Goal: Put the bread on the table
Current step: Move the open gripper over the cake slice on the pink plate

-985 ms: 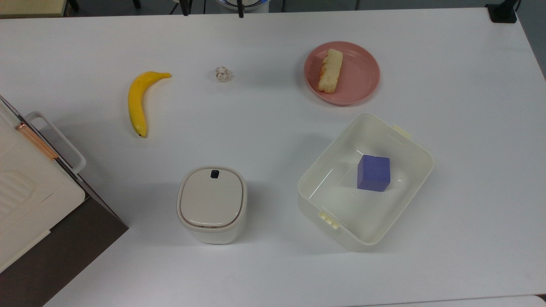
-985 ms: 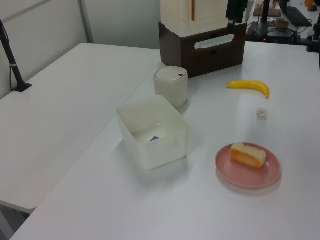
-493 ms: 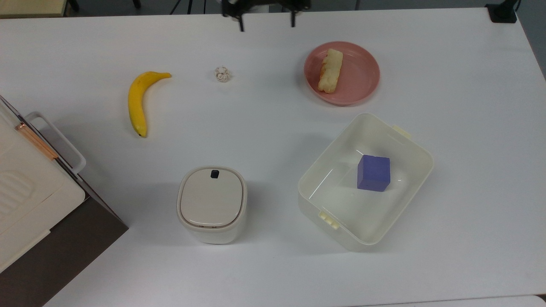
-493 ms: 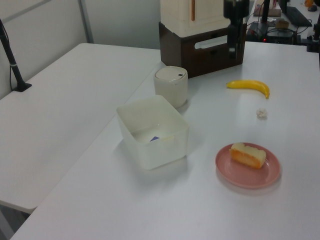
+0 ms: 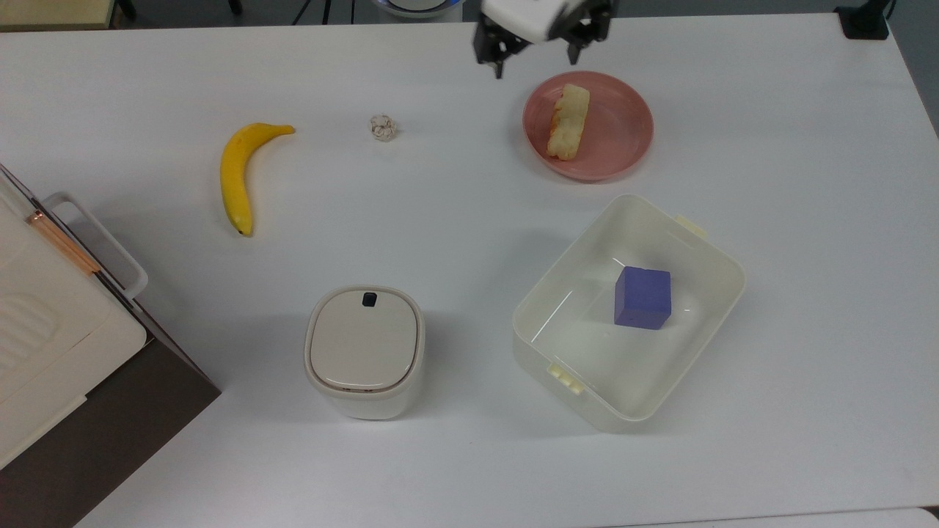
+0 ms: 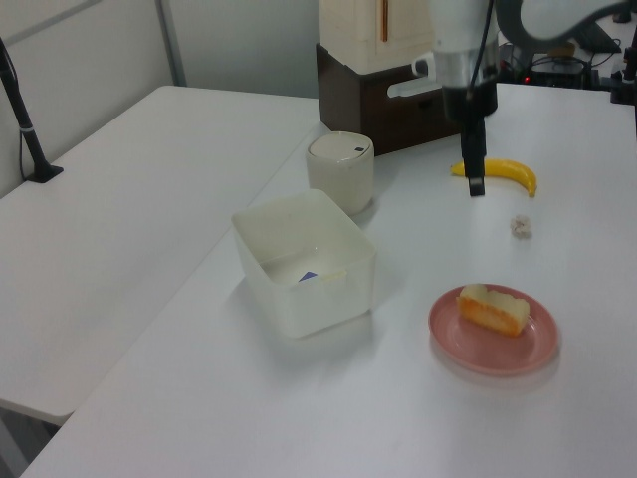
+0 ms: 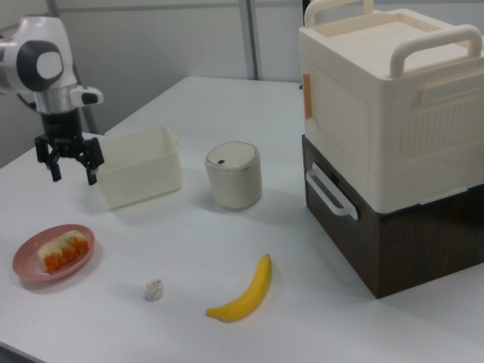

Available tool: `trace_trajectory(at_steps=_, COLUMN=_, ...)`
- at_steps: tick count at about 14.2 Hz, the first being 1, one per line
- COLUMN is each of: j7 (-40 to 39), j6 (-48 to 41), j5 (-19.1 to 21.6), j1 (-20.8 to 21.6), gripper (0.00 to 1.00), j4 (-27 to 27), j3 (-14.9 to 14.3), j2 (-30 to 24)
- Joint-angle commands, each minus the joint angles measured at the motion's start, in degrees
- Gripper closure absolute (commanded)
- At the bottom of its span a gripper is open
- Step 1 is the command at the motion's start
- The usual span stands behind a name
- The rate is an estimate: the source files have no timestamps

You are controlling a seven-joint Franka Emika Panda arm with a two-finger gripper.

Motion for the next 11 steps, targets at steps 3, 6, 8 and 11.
trace_trajectory(at_steps=3, j7=5.78, j6=6.34, j5=-3.42, j1=6.59, gripper=0.01, j4=-5.68, j3=-0.29, j2=2.62)
trace_trajectory(at_steps=6, j7=8.34, j6=8.55, j5=-5.10, j1=9.15, gripper=0.01, j4=-8.94, j3=-0.29, j2=3.41)
trace_trajectory(at_steps=8, j7=10.35, j6=10.82, j5=-6.23, j1=10.64, gripper=0.01, j4=-11.48, j3=-0.12, j2=4.47)
trace_trajectory(at_steps=11, j7=11.94, j6=14.52, j5=-7.73, j1=10.65, gripper=0.01, j4=-14.57, j3=0.85, j2=5.26)
